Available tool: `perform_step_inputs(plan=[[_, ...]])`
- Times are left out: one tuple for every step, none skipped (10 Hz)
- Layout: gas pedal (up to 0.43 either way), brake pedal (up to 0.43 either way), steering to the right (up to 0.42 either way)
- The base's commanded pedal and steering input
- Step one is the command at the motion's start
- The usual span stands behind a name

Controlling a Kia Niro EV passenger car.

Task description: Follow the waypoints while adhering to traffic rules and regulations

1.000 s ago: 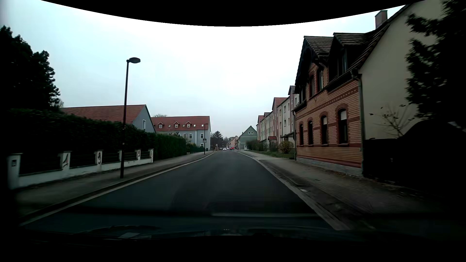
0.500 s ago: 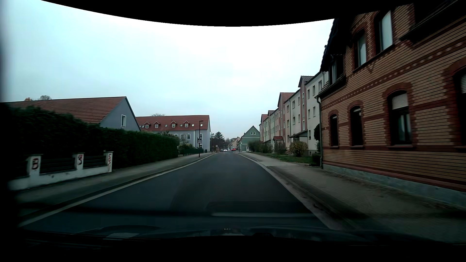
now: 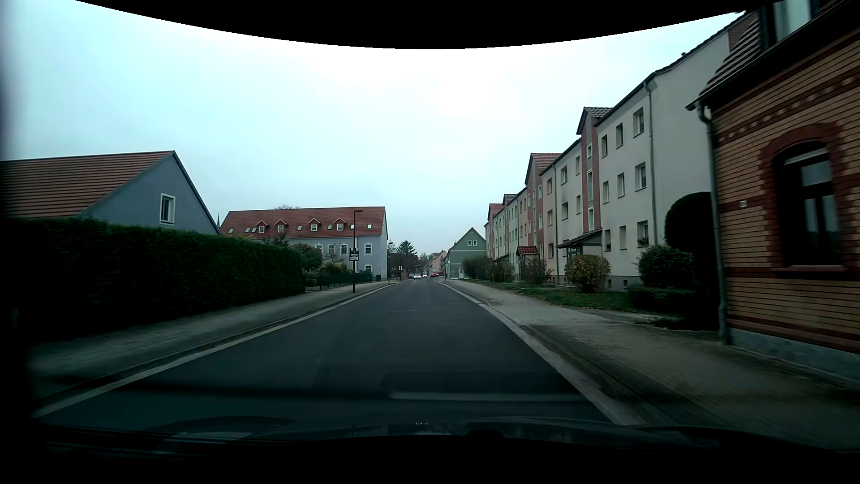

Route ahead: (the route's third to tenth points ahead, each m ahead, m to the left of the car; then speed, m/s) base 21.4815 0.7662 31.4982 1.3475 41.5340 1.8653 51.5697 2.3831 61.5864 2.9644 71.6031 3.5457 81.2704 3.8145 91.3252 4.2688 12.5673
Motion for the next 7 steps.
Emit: perform_step_inputs(plan=[[0.138,0.0,-0.01],[0.138,0.0,-0.01],[0.138,0.0,-0.011],[0.138,0.0,-0.012],[0.138,0.0,-0.012],[0.138,0.0,-0.013],[0.138,0.0,-0.014]])
